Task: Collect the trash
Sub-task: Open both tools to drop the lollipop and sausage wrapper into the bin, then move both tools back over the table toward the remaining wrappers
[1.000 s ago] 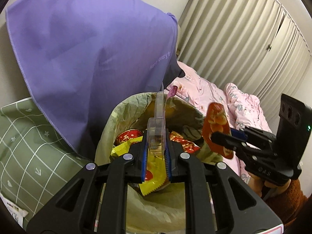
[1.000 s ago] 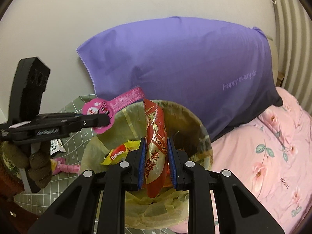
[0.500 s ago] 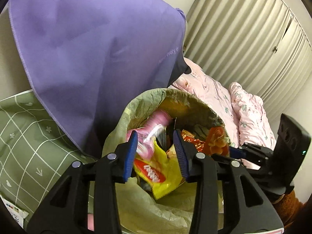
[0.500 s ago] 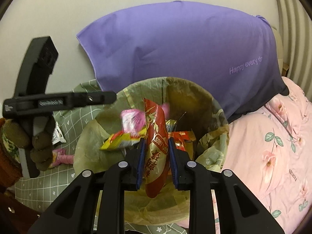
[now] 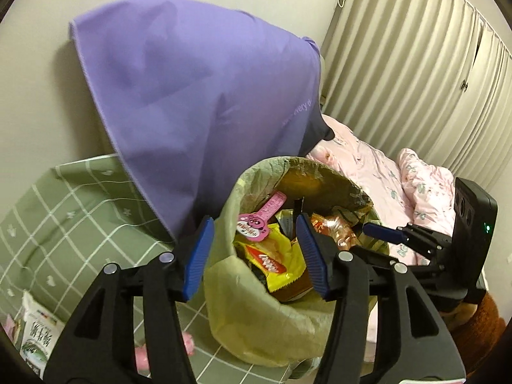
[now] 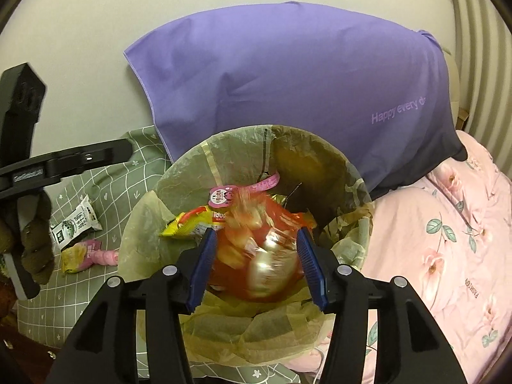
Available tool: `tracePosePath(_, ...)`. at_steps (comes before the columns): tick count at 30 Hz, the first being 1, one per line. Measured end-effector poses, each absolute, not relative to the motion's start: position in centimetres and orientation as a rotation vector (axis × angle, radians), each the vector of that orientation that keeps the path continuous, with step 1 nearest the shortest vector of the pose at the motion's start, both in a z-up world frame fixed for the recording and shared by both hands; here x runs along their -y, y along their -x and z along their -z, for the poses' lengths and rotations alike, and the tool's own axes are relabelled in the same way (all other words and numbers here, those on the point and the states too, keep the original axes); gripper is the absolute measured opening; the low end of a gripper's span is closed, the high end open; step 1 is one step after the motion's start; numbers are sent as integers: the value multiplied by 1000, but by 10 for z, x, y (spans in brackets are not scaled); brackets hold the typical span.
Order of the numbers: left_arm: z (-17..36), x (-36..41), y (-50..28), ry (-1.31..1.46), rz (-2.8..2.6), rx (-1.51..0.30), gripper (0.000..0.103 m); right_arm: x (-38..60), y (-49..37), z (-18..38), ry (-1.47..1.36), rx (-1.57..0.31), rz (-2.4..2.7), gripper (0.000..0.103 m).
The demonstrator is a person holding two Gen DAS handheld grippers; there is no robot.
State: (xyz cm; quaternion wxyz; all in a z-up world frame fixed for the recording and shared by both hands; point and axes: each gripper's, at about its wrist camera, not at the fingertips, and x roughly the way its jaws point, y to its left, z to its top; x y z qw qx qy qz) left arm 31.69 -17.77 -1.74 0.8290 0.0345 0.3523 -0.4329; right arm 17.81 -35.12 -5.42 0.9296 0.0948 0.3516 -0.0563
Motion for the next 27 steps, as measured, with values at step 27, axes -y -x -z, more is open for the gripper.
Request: tracePosePath(27, 79, -70, -309, 128, 344, -822, 55, 243, -195, 25, -158, -618, -255, 61)
